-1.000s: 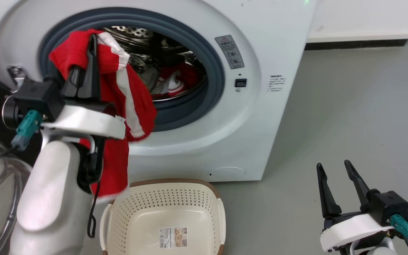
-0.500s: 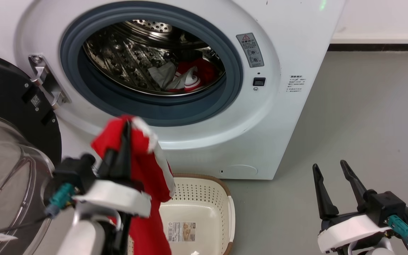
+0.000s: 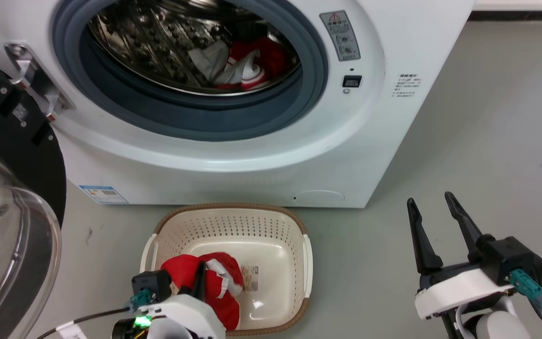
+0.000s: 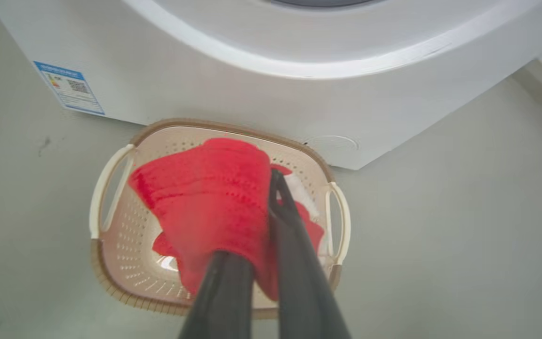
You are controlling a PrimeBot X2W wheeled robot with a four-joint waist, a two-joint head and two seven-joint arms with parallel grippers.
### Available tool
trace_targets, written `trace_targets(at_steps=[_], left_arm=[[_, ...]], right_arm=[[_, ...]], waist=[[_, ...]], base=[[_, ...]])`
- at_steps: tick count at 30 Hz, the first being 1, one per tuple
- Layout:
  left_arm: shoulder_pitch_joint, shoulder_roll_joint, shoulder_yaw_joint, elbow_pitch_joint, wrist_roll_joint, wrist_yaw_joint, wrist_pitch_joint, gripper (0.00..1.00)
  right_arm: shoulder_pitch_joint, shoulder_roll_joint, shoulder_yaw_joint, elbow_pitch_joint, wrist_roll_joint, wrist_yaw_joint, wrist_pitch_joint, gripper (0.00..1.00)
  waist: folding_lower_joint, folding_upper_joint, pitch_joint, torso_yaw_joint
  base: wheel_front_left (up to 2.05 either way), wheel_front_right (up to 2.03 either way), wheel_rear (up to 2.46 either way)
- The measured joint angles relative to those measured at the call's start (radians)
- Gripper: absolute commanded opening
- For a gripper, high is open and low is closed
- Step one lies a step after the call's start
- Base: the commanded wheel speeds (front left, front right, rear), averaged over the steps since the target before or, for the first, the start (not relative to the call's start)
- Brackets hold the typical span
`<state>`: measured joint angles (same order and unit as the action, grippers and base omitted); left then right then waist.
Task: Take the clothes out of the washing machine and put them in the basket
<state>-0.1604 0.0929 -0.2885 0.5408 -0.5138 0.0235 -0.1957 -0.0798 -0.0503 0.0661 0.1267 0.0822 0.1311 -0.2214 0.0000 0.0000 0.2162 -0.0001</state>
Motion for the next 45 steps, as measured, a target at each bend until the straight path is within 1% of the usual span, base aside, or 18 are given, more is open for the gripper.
trace_targets(at_steps=[5, 10, 14, 18, 21, 26, 30, 31, 33, 38, 41, 45], left_arm=[[-0.133, -0.025, -0.002, 0.227, -0.024, -0.028, -0.029, 0.00], [-0.266, -0.036, -0.003, 0.427, -0.049, -0.038, -0.041, 0.00], [-0.359, -0.039, -0.012, 0.552, -0.051, -0.043, -0.047, 0.00], [-0.407, -0.040, -0.007, 0.654, -0.067, -0.047, -0.043, 0.00], [-0.437, -0.040, -0.002, 0.700, -0.079, -0.047, -0.020, 0.00], [-0.471, -0.038, 0.006, 0.727, -0.094, -0.041, -0.004, 0.00], [-0.497, -0.033, -0.010, 0.737, -0.087, -0.047, 0.013, 0.00], [-0.498, -0.033, -0.014, 0.739, -0.087, -0.048, 0.018, 0.24], [-0.496, -0.034, -0.024, 0.742, -0.087, -0.056, 0.033, 1.00], [-0.436, -0.035, -0.035, 0.745, -0.087, -0.070, 0.012, 1.00], [-0.384, -0.036, -0.050, 0.747, -0.079, -0.083, -0.020, 1.00], [-0.331, -0.038, -0.063, 0.741, -0.069, -0.090, -0.055, 1.00]], right_arm=[[-0.026, 0.000, 0.013, -0.002, -0.003, 0.000, 0.001, 1.00], [-0.061, 0.000, 0.032, -0.015, -0.013, 0.000, 0.003, 1.00], [-0.082, 0.000, 0.046, -0.026, -0.015, 0.000, 0.010, 1.00], [-0.098, 0.000, 0.061, -0.030, -0.018, 0.000, 0.009, 1.00], [-0.109, 0.000, 0.067, -0.032, -0.016, 0.000, 0.004, 1.00], [-0.128, 0.000, 0.077, -0.032, -0.013, 0.000, -0.003, 1.00], [-0.144, 0.000, 0.081, -0.025, -0.012, 0.000, -0.011, 1.00], [-0.146, 0.000, 0.083, -0.022, -0.012, 0.000, -0.012, 1.00], [-0.148, 0.000, 0.089, -0.006, -0.012, 0.000, -0.016, 1.00], [-0.146, 0.001, 0.108, 0.025, -0.002, 0.000, -0.021, 1.00], [-0.134, 0.000, 0.105, 0.039, -0.001, 0.000, -0.022, 1.00], [-0.097, 0.000, 0.095, 0.053, -0.004, 0.000, -0.019, 1.00]], waist=[[0.0001, 0.0000, 0.054, -0.004], [0.0001, 0.0000, 0.122, -0.008], [0.0001, 0.0000, 0.184, -0.017], [0.0001, 0.0000, 0.244, -0.035], [0.0002, 0.0000, 0.289, -0.049], [0.0002, 0.0000, 0.362, -0.068], [0.0002, 0.0000, 0.412, -0.077], [0.0002, 0.0000, 0.415, -0.078], [0.0001, 0.0000, 0.403, -0.074], [0.0001, 0.0000, 0.335, -0.067], [0.0001, 0.0000, 0.275, -0.063], [0.0000, 0.0000, 0.188, -0.055]], base=[[0.00, 0.00, 0.00], [0.00, 0.00, 0.00], [0.00, 0.00, 0.00], [0.00, 0.00, 0.00], [0.00, 0.00, 0.00], [0.00, 0.00, 0.00], [0.00, 0.00, 0.00], [0.00, 0.00, 0.00], [0.00, 0.00, 0.00], [0.00, 0.00, 0.00], [0.00, 0.00, 0.00], [0.00, 0.00, 0.00]])
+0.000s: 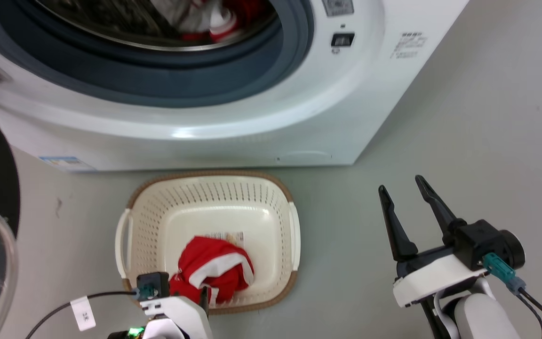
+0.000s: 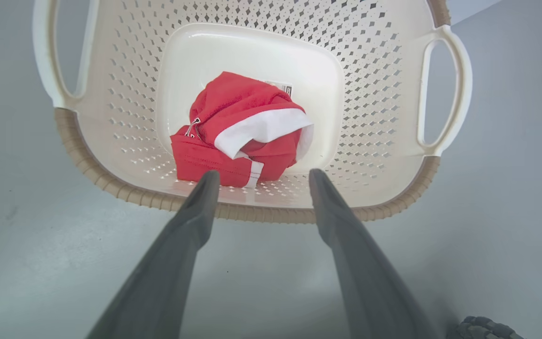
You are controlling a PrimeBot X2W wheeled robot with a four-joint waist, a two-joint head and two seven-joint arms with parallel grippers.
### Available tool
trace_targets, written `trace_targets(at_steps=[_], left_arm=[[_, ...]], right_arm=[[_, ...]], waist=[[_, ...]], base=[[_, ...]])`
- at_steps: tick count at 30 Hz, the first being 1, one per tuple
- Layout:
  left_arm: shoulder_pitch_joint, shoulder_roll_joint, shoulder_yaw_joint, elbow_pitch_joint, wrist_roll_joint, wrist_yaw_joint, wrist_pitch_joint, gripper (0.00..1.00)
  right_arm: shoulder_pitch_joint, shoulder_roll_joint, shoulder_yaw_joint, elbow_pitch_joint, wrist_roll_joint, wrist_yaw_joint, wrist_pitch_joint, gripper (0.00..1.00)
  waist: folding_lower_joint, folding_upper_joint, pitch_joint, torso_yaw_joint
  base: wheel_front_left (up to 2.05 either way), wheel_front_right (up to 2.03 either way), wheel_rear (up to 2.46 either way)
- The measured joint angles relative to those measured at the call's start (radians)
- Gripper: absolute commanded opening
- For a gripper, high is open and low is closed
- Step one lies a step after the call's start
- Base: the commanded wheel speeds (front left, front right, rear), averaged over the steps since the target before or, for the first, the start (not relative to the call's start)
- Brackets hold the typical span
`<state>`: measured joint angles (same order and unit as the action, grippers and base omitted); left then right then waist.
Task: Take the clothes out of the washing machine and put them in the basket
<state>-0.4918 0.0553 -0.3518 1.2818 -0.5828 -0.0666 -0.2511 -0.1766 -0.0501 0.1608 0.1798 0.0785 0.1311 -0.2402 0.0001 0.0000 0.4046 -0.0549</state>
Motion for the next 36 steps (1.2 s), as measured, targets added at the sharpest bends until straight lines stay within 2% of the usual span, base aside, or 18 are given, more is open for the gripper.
trace_targets(at_steps=[4, 11, 16, 23, 29, 36], left_arm=[[0.043, -0.001, -0.005, -0.063, 0.020, 0.012, -0.009, 1.00], [0.134, 0.001, 0.038, -0.330, 0.116, 0.067, -0.012, 1.00], [0.178, 0.002, 0.099, -0.527, 0.198, 0.093, -0.012, 1.00], [0.193, 0.001, 0.173, -0.740, 0.283, 0.093, -0.012, 1.00], [0.074, 0.001, 0.209, -0.807, 0.331, 0.073, -0.012, 1.00], [-0.141, 0.029, 0.228, -0.703, 0.353, 0.036, -0.012, 1.00]], right_arm=[[0.028, 0.000, -0.019, -0.001, -0.006, 0.000, 0.010, 1.00], [0.082, 0.000, -0.072, -0.031, -0.046, 0.000, 0.032, 1.00], [0.101, 0.000, -0.096, -0.069, -0.060, 0.000, 0.043, 1.00], [0.119, 0.000, -0.102, -0.099, -0.062, 0.000, 0.053, 1.00], [0.119, 0.000, -0.101, -0.125, -0.062, 0.000, 0.057, 1.00], [0.104, 0.000, -0.087, -0.145, -0.057, 0.000, 0.058, 1.00]], waist=[[0.0000, 0.0000, -0.082, 0.012], [-0.0002, 0.0000, -0.186, 0.039], [-0.0002, 0.0000, -0.218, 0.056], [-0.0002, 0.0000, -0.228, 0.055], [-0.0002, 0.0000, -0.207, 0.050], [-0.0001, 0.0000, -0.151, 0.025]], base=[[0.00, 0.00, 0.00], [0.00, 0.00, 0.00], [0.00, 0.00, 0.00], [0.00, 0.00, 0.00], [0.00, 0.00, 0.00], [0.00, 0.00, 0.00]])
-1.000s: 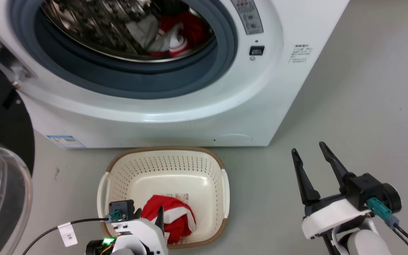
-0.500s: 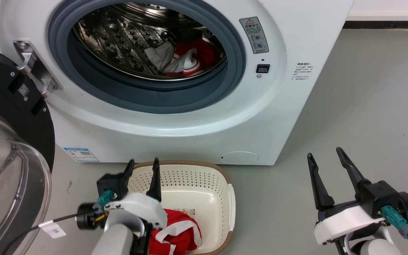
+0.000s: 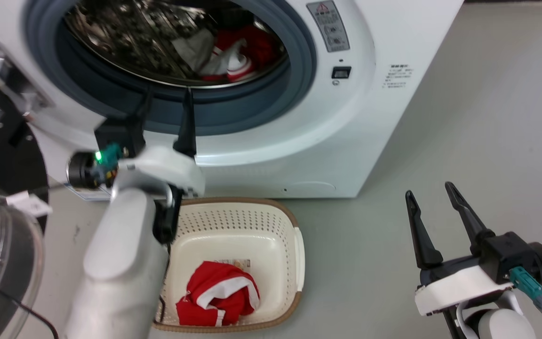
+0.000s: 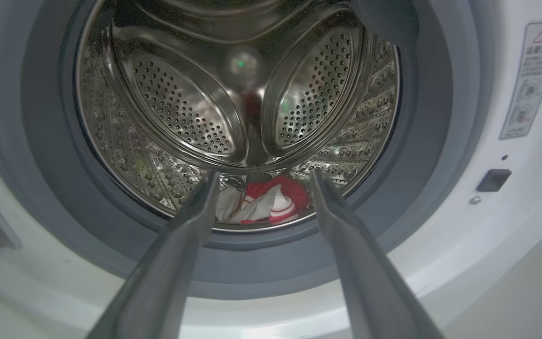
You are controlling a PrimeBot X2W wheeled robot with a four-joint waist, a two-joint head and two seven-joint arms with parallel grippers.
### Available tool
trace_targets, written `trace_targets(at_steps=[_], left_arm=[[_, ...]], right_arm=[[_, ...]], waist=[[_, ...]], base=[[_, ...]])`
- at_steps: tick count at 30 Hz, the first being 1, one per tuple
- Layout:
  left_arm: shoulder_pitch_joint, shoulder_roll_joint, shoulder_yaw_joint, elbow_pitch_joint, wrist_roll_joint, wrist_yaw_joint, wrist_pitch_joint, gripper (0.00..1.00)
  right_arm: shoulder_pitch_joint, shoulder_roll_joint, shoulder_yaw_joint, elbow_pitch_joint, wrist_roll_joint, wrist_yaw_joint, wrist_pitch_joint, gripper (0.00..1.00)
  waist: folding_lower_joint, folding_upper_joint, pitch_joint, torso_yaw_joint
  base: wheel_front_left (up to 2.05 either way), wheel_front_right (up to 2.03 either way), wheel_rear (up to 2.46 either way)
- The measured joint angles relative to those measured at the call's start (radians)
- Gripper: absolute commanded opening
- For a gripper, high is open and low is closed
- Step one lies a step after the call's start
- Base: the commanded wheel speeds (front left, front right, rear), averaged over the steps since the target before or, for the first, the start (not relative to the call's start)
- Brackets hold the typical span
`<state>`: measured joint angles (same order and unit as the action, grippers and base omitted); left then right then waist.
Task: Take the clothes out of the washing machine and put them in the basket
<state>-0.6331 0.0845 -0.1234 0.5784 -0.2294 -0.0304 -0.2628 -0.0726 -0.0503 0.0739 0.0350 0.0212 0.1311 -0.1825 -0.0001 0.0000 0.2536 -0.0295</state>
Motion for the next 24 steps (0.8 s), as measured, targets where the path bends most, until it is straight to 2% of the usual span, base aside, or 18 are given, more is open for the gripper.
trace_targets(at_steps=[10, 24], left_arm=[[-0.315, 0.077, -0.010, 0.270, 0.005, -0.049, 0.074, 1.00], [-0.682, 0.196, -0.029, 0.533, 0.004, -0.073, 0.323, 1.00]], right_arm=[[-0.057, 0.000, 0.026, -0.001, 0.038, 0.000, -0.023, 1.00], [-0.134, -0.001, 0.109, 0.059, 0.130, 0.000, -0.074, 1.00]], waist=[[0.0001, 0.0000, 0.128, -0.075], [0.0002, 0.0000, 0.326, -0.241]], base=[[0.00, 0.00, 0.00], [0.00, 0.00, 0.00]])
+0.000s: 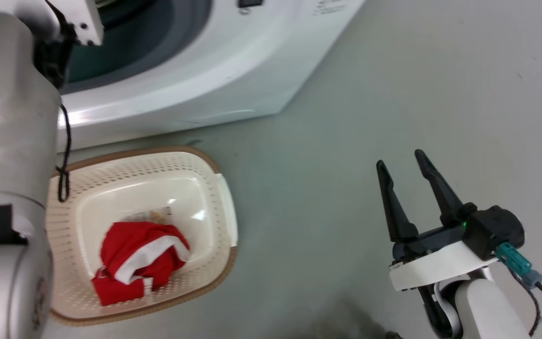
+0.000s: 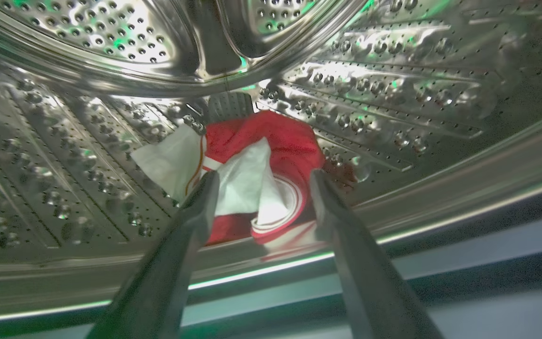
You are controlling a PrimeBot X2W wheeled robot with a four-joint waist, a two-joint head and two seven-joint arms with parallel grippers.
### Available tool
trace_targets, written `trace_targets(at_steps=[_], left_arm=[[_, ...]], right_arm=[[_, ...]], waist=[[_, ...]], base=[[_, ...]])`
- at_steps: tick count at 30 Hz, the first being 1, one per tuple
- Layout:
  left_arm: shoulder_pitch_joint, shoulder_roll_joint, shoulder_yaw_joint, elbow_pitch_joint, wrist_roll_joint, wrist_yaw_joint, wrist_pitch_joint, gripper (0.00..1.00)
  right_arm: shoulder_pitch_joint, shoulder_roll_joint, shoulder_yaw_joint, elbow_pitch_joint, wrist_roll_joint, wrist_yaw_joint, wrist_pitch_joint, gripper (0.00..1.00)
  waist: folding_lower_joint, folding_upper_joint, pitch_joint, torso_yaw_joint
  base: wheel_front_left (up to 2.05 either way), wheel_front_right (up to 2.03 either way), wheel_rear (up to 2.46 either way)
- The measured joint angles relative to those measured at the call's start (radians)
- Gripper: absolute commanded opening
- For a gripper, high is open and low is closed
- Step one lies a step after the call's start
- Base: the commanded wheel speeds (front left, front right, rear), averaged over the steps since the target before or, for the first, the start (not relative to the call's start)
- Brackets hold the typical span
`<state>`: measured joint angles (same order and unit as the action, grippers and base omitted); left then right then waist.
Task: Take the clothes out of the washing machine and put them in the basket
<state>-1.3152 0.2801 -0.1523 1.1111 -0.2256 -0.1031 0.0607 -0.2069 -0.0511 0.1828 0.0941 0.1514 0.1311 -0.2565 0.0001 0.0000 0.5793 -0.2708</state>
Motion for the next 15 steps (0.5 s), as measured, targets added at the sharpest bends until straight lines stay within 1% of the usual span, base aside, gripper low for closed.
trace_targets(at_steps=[8, 12, 15], left_arm=[[-0.124, 0.067, 0.000, 0.091, -0.011, -0.002, 0.185, 1.00], [-0.164, 0.093, 0.001, 0.120, -0.018, 0.005, 0.284, 1.00], [-0.185, 0.106, 0.002, 0.129, -0.024, 0.007, 0.336, 1.00]], right_arm=[[-0.013, 0.000, 0.054, 0.001, 0.051, 0.000, -0.006, 1.00], [-0.011, 0.000, 0.072, -0.008, 0.061, 0.000, -0.007, 1.00], [-0.009, 0.000, 0.082, -0.014, 0.068, 0.000, -0.007, 1.00]], waist=[[0.0000, 0.0000, 0.071, -0.095], [0.0000, 0.0000, 0.092, -0.127], [0.0000, 0.0000, 0.103, -0.141]], base=[[0.00, 0.00, 0.00], [0.00, 0.00, 0.00], [0.00, 0.00, 0.00]])
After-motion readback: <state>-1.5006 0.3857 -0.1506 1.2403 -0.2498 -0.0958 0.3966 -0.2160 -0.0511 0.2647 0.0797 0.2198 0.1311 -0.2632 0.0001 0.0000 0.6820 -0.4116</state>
